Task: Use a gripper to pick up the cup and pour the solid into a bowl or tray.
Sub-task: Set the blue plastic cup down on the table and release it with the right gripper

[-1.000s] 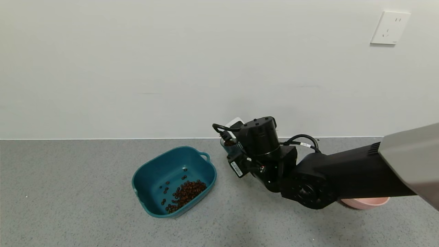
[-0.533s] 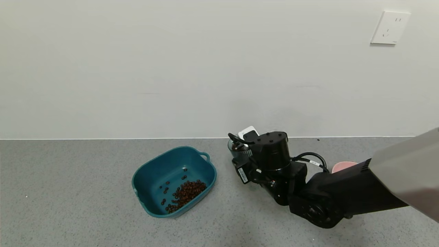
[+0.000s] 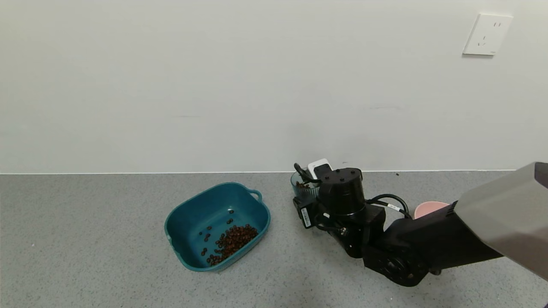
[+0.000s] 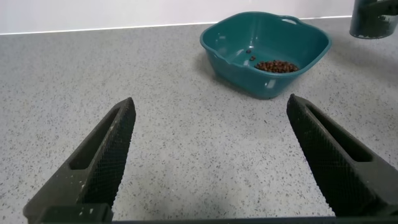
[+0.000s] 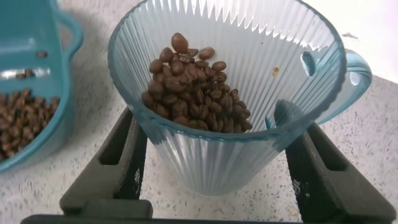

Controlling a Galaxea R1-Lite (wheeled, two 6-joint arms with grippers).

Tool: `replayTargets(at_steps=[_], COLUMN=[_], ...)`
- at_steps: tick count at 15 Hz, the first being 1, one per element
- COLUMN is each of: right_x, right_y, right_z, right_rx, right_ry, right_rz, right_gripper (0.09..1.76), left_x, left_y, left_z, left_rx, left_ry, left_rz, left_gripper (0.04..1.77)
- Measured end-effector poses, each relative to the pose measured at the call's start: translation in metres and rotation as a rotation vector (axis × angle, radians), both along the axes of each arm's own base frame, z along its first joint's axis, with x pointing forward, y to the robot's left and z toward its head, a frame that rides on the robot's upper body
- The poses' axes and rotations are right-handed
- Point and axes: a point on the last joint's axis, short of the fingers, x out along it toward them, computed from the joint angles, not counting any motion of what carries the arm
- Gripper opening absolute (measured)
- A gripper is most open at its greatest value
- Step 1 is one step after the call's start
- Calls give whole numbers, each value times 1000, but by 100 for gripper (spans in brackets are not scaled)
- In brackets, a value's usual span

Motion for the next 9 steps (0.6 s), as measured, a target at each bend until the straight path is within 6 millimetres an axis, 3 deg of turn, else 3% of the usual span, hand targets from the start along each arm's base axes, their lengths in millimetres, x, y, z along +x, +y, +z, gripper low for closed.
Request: replayTargets(at_steps=[9], right_x=[10], right_y=[-2], right_z=[-13], right_rx=[130], right_ry=[-33], right_rz=[-71], right_gripper=[134], left_x=[0], left_y=[0], left_z=[0], left_rx=[0], left_ry=[0], left_rz=[0], left_gripper=[175])
